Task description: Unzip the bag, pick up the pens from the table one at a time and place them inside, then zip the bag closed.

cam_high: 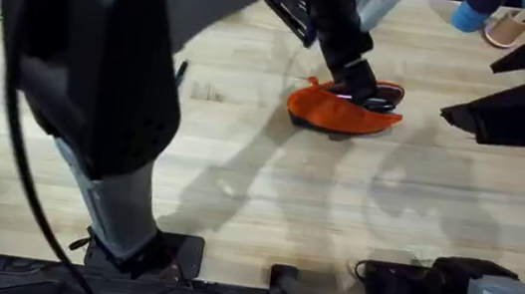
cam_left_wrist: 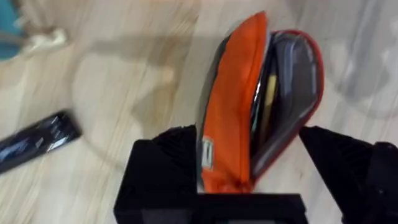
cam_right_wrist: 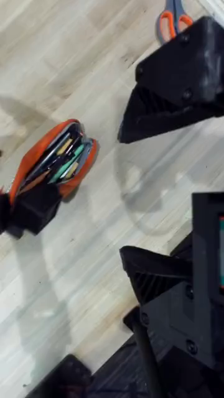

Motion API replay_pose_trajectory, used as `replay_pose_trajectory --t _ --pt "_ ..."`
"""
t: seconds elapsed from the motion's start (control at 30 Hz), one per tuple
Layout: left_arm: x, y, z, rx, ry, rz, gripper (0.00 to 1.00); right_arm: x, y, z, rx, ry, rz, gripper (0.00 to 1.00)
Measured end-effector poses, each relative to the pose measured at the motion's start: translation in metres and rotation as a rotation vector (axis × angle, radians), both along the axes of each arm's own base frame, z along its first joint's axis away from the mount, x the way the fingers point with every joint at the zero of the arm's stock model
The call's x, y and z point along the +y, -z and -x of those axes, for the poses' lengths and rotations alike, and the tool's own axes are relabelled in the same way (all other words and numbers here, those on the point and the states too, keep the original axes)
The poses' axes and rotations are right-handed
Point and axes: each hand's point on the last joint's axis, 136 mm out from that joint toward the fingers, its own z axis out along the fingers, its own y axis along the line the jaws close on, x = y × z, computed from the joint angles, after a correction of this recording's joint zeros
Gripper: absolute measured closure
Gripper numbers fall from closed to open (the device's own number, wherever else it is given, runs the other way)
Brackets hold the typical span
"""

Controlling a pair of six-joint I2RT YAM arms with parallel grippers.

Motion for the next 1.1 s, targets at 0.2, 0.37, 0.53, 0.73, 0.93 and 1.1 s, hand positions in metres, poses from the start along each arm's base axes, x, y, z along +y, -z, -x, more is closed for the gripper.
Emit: replay_pose_trajectory --t 0.2,0.37,0.53,0.73,0.93,1.1 --pt "0.021 -0.031 -0.003 -0.050 -0.043 -0.046 0.006 0.000 0.000 0.000 0.000 0.000 0.000 0.006" --pt "0.038 -0.053 -0.002 -0.078 -0.074 -0.048 0.006 0.000 0.000 0.000 0.000 0.000 0.000 0.006" --pt "0.060 -0.070 -0.006 -0.093 -0.128 -0.042 0.004 0.000 0.000 0.000 0.000 0.000 0.000 0.005" --pt "0.086 -0.074 -0.003 -0.052 -0.193 -0.064 0.052 0.000 0.000 0.000 0.000 0.001 0.002 0.005" --pt "0.117 -0.068 -0.005 0.007 -0.285 -0.119 0.053 0.000 0.000 0.000 0.000 0.001 0.002 0.005" --pt "0.150 -0.063 -0.011 0.047 -0.382 -0.161 0.074 0.000 0.000 0.000 0.000 0.001 0.002 0.006"
